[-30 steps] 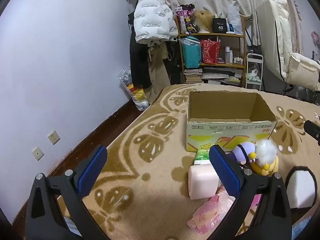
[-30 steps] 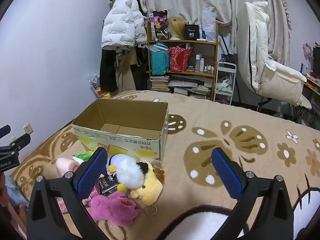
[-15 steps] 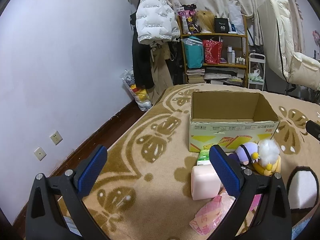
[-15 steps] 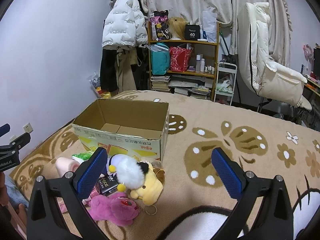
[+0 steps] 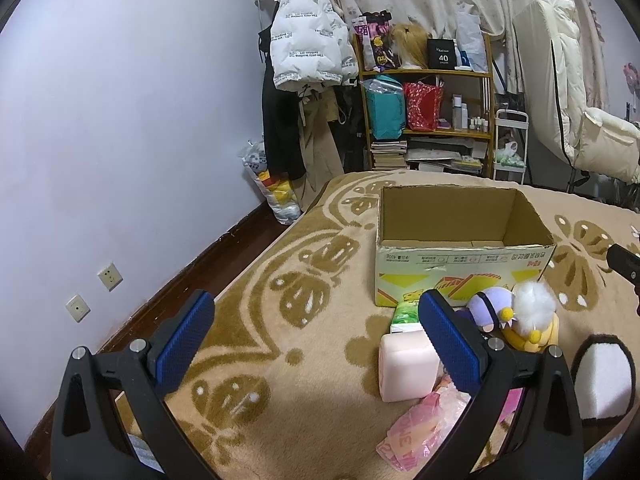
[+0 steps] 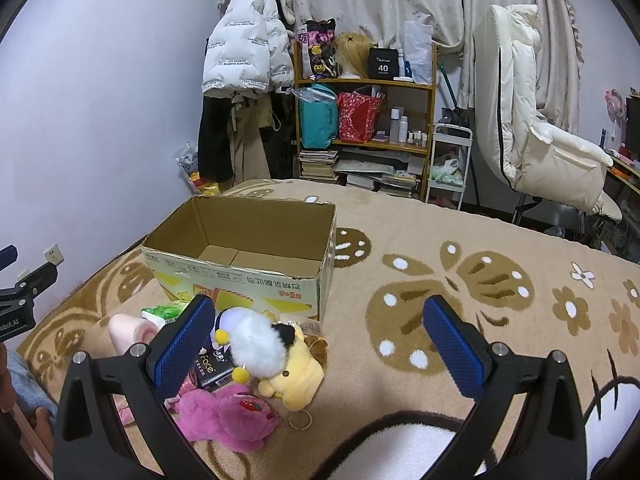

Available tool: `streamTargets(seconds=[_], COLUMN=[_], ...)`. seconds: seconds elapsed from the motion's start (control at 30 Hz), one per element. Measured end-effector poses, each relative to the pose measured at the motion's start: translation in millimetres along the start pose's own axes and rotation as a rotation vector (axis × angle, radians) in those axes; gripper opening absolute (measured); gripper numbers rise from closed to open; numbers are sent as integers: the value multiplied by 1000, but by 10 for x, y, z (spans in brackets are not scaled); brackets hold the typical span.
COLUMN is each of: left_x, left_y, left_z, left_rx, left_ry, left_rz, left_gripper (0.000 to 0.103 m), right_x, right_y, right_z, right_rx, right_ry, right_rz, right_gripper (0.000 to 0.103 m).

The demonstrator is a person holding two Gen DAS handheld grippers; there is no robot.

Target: Organize soft objects

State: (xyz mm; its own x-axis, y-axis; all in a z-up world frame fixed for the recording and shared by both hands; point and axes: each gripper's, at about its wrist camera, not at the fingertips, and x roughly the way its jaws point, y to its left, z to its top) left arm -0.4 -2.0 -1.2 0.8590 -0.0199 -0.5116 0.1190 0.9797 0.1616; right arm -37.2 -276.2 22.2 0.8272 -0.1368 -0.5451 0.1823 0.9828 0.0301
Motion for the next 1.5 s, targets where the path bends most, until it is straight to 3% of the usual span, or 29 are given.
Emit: streamTargets(seconds=[1.5], left_x=[46], left_y=[47], left_z=[-7], left_rx=[-24], left_ry=[2], left_rz=[-17], left_gripper=[101], right_x=[-7], right_y=[6], right_z=[23], right_rx=[1], right_ry=[-3], right_rz=[-5], right_gripper=[103])
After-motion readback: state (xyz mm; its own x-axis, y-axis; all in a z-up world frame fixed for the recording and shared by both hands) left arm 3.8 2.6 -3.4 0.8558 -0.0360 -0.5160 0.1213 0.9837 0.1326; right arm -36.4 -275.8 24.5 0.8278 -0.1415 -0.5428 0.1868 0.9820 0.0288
